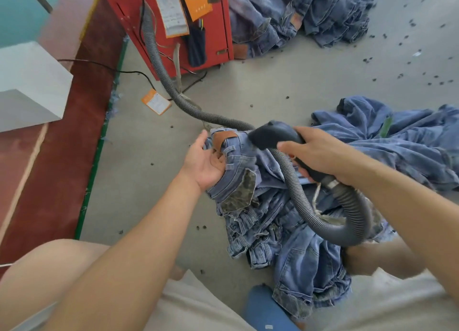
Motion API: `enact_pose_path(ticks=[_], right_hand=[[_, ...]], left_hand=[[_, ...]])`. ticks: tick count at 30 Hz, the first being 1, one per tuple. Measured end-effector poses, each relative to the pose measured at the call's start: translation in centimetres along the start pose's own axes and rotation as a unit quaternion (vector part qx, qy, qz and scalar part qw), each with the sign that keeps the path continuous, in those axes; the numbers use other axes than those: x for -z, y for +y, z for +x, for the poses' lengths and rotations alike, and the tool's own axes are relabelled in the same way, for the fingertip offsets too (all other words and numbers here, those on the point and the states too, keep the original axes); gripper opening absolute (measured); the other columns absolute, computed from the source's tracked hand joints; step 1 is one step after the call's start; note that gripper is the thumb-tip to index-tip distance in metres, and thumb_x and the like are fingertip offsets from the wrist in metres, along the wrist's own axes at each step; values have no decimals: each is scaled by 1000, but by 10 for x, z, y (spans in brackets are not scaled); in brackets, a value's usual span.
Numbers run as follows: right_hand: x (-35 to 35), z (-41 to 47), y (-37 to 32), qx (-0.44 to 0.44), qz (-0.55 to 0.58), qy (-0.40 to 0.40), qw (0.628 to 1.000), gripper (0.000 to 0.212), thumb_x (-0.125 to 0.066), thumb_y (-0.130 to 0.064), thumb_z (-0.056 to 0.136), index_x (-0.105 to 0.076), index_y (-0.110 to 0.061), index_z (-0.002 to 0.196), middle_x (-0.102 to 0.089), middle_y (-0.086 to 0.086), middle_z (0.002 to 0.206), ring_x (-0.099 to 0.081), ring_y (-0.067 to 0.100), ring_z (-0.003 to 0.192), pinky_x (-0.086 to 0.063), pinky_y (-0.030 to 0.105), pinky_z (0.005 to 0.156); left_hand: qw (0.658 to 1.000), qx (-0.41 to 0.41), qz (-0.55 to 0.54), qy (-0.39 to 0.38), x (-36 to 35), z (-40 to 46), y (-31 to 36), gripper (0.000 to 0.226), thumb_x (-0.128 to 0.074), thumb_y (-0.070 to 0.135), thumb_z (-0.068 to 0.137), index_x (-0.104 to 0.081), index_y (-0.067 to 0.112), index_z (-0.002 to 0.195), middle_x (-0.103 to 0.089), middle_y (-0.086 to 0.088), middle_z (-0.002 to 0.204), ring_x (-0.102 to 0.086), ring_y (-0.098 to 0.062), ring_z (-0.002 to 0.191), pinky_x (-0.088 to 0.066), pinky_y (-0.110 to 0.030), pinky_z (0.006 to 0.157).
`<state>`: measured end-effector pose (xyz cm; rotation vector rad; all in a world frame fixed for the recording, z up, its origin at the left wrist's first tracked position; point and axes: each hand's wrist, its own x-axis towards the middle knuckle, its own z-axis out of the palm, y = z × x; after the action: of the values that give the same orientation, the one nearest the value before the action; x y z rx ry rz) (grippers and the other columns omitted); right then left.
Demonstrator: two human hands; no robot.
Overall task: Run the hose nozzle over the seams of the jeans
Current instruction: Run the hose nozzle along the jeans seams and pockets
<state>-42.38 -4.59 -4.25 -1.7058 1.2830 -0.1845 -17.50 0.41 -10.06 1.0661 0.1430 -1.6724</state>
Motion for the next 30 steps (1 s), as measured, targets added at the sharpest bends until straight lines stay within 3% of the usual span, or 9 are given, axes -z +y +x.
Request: enact_pose_path(ticks=[3, 5, 9, 12, 17, 21, 24, 26, 30], right_hand=[[3, 3, 0, 3, 89, 85, 992, 23, -63, -38, 100, -56, -18, 92, -60, 6, 63, -57, 22, 47, -52, 40, 47], [13, 0, 1, 10, 130, 113, 985, 23, -62, -35, 101, -54, -15, 93, -58, 4, 61, -54, 23, 45, -50, 37, 44], [33, -7, 3, 27, 72, 70, 995, 24, -62, -35, 101, -53, -14, 93, -60, 7, 58, -54, 28, 44, -50, 36, 42], [35, -13, 7, 50, -32, -29, 998, 15, -63, -39, 99, -58, -26, 93, -65, 11, 56, -59, 28, 43, -51, 29, 43], [14, -7, 2, 61, -100, -127, 985, 9, -65, -43, 96, -58, -42, 90, -67, 9, 59, -59, 22, 42, -49, 29, 44], [-5, 4, 0, 66, -50, -4, 997, 15, -62, -44, 99, -61, -30, 94, -66, 9, 58, -58, 19, 42, -50, 34, 46], [4, 2, -1, 58, 42, 95, 993, 17, -63, -41, 99, -57, -28, 89, -64, 7, 55, -56, 22, 41, -51, 36, 43], [18, -3, -1, 49, 75, 80, 993, 18, -64, -41, 98, -58, -29, 86, -62, 5, 56, -56, 24, 44, -51, 37, 45], [24, -13, -4, 56, 7, -49, 997, 16, -63, -45, 99, -61, -39, 84, -64, 8, 56, -58, 21, 43, -53, 32, 47]], left_hand=[[993, -53, 108, -1, 1, -5, 6, 14, -53, 5, 104, -65, 1, 108, -75, -11, 87, -74, -17, 73, -62, -25, 71], [975, -79, 209, 6, 2, -7, 7, 18, -49, 1, 105, -65, 7, 111, -73, -9, 84, -70, -16, 68, -61, -30, 63], [937, -93, 337, 14, 9, -7, 6, 25, -46, 18, 110, -64, 29, 122, -71, -7, 100, -61, -22, 77, -46, -34, 68], [943, -99, 316, 30, 13, -4, 6, 25, -45, 19, 110, -64, 31, 120, -76, 0, 94, -70, -17, 73, -55, -32, 64], [961, -99, 258, 9, 13, 1, -1, 27, -42, 12, 110, -60, 23, 128, -75, -12, 104, -73, -24, 80, -63, -36, 65], [969, -89, 231, 4, 12, -1, -3, 27, -41, 13, 110, -56, 18, 132, -74, -18, 111, -74, -26, 82, -64, -38, 66], [970, -55, 236, -13, 14, -5, 2, 36, -40, 22, 110, -57, 8, 138, -68, -23, 129, -68, -34, 104, -59, -46, 89], [973, -32, 223, -39, 14, -10, 6, 42, -38, 29, 107, -64, 5, 129, -70, -22, 120, -66, -35, 105, -55, -48, 95], [978, -11, 154, -139, 18, -18, 11, 51, -25, 37, 101, -61, 6, 120, -71, -8, 83, -69, -24, 74, -58, -34, 71]])
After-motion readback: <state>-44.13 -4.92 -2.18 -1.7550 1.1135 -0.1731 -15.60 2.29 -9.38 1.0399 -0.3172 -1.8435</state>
